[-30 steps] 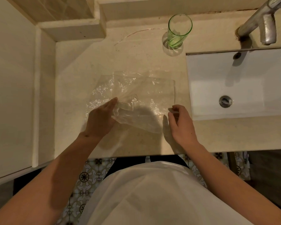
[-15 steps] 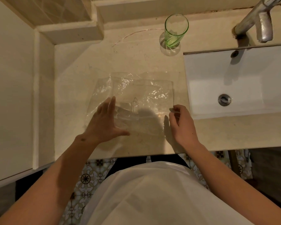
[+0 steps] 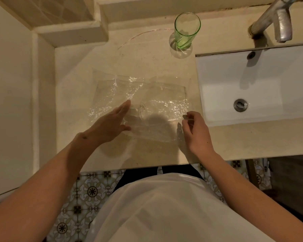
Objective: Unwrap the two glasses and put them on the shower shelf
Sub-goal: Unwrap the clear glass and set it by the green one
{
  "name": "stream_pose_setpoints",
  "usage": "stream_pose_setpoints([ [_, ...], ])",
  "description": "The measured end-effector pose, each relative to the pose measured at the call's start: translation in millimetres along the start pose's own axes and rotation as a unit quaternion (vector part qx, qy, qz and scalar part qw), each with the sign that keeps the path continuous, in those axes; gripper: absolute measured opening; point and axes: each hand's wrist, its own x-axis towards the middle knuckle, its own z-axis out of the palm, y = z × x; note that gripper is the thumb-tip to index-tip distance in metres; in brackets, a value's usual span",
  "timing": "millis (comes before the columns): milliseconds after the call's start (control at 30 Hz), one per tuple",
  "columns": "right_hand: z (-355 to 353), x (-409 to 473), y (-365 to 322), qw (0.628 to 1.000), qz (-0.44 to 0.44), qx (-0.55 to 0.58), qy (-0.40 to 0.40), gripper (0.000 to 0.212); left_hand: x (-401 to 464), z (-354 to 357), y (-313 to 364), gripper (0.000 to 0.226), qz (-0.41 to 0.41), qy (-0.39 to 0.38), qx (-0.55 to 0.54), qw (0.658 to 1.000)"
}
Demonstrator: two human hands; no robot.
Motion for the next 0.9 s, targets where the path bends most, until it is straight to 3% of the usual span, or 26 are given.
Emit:
stream_pose_setpoints([
  [200, 2, 3, -2, 1.0, 0.007, -0.005, 0.001, 0.037, 0, 14, -12, 0.118, -0.039, -0.007, -0.063, 0.997],
  [300, 4, 4, -5, 1.0, 0.007, -0.008, -0.002, 0.033, 3, 21, -11, 0.102, -0.056, 0.034, -0.091, 0.994],
  [500, 2, 7, -9, 1.0, 0.002, -0.008, -0.005, 0.038, 2, 27, -10, 0.063, -0.06, 0.093, -0.012, 0.994],
  [600, 0, 7, -10, 1.0, -0.004, -0.009, -0.009, 0.039, 4, 25, -5, 0.055, -0.031, 0.112, 0.015, 0.993],
  [667, 0, 7, -11, 1.0, 0.001, -0.008, -0.012, 0.039, 3, 20, 2, 0.068, -0.02, 0.109, 0.017, 0.994],
  [800, -1, 8, -13, 1.0, 0.013, -0.003, -0.011, 0.038, -2, 12, 18, 0.119, 0.002, 0.083, -0.047, 0.995],
  [900, -3, 8, -11, 1.0, 0.003, -0.006, -0.007, 0.037, 8, 11, 31, 0.13, 0.032, 0.075, -0.032, 0.996],
])
